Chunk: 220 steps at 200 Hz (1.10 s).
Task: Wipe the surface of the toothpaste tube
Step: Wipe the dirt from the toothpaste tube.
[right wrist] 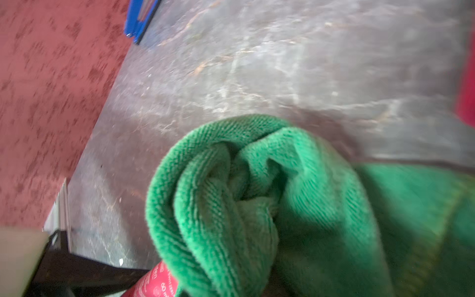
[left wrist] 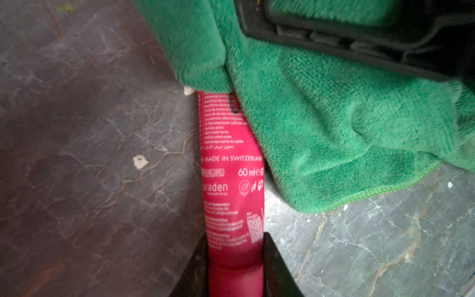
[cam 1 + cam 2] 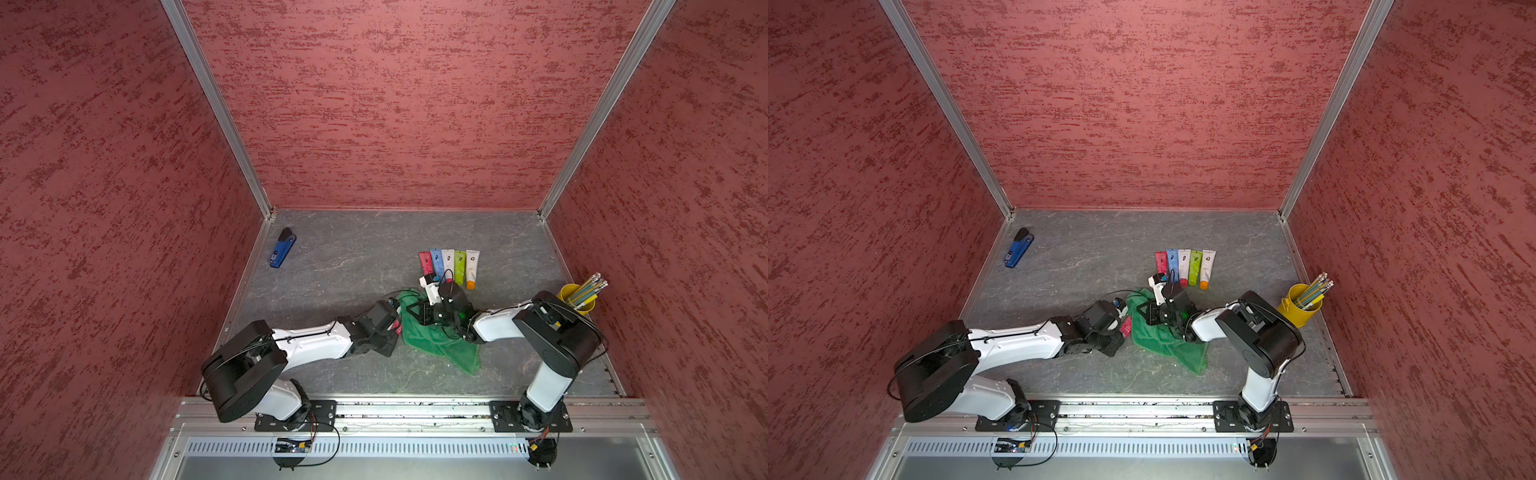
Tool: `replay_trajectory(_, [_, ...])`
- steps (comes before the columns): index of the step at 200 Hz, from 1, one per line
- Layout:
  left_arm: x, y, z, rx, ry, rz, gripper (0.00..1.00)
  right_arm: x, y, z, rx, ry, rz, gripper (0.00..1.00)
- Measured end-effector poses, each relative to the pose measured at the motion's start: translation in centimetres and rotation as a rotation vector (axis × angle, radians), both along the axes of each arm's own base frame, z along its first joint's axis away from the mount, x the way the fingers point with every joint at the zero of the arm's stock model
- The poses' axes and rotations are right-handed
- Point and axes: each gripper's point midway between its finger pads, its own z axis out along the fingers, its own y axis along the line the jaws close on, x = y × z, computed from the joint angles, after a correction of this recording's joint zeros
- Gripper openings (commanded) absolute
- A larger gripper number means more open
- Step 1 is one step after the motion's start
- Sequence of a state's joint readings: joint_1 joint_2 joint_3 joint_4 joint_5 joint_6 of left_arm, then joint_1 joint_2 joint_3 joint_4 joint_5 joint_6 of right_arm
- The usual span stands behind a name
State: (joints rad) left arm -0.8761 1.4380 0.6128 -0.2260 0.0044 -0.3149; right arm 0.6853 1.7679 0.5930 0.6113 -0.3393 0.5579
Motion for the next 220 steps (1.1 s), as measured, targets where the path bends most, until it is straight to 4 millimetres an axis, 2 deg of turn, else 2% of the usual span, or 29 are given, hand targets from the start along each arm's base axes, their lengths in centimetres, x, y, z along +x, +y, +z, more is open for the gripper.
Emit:
replay_trajectory(19, [0.0,0.0,0.0,-0.001,0.002,-0.003,0.09,-1.2,0.7,0.2,0.040,0.009,0.038,0.00])
replay_trajectory(43, [0.1,0.1,0.0,-0.004,0.007,-0.008,0.08,-3.4,1.8,0.5,0.074,0.030,0.108,0.00])
replay_trajectory(58, [0.1,0.1,0.0,-0.004,0.007,-0.010,0.07,-3.8,2.0,0.4,0.073,0.036,0.124,0.00])
replay_trajectory(79, [0.1,0.1,0.0,-0.005,0.006,-0.009,0.06,-3.5,2.0,0.3,0.053,0.036,0.117,0.00])
replay_trajectory(101, [0.2,0.2,0.0,-0.007,0.001,-0.006,0.05,-2.1,1.2,0.2,0.028,0.028,0.073,0.00])
replay_trajectory(153, [0.4,0.1,0.2,-0.017,-0.009,-0.006,0.00,2.0,-2.0,-0.4,-0.070,0.007,-0.066,0.00])
replay_trajectory(174, [0.4,0.1,0.2,-0.016,-0.010,-0.008,0.00,2.0,-1.9,-0.6,-0.077,0.005,-0.059,0.00])
replay_trajectory(220, [0.2,0.3,0.0,-0.005,-0.003,-0.010,0.00,0.1,0.2,-0.3,-0.065,-0.007,0.017,0.00])
